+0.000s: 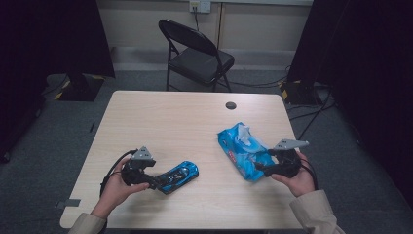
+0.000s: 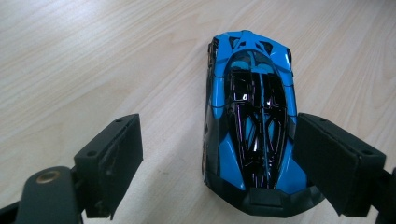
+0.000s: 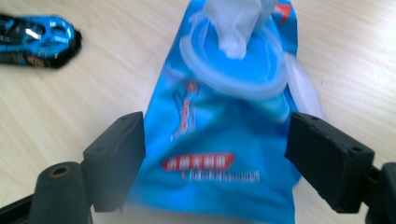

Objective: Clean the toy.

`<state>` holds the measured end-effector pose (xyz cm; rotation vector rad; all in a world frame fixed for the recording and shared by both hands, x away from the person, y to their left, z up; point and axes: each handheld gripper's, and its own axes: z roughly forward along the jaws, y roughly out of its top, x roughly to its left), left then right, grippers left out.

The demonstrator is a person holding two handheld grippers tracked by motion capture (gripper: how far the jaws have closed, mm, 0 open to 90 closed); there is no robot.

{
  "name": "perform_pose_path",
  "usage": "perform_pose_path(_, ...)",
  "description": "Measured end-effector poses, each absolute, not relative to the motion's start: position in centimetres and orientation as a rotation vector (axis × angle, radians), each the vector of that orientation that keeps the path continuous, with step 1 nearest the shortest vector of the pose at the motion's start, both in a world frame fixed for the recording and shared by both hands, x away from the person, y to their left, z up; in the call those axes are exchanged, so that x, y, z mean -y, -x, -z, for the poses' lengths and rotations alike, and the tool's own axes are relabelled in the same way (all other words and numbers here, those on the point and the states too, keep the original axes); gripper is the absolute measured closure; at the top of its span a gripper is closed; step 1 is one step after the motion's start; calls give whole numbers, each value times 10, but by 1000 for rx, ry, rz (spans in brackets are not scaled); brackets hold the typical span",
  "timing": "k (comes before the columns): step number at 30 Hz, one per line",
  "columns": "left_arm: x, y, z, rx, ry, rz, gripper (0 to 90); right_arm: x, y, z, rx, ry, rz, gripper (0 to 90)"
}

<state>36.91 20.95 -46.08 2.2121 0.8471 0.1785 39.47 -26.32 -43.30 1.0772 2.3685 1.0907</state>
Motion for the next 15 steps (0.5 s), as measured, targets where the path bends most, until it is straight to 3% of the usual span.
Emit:
perform_pose_path(11, -212, -368, 461, -848, -2202, -180, 161, 226, -435, 421, -2380, -1092, -1068, 258)
perform_pose_path(15, -212, -367, 461, -837, -2204, -172, 161, 218, -447, 418, -2351, -1115, -1082, 323)
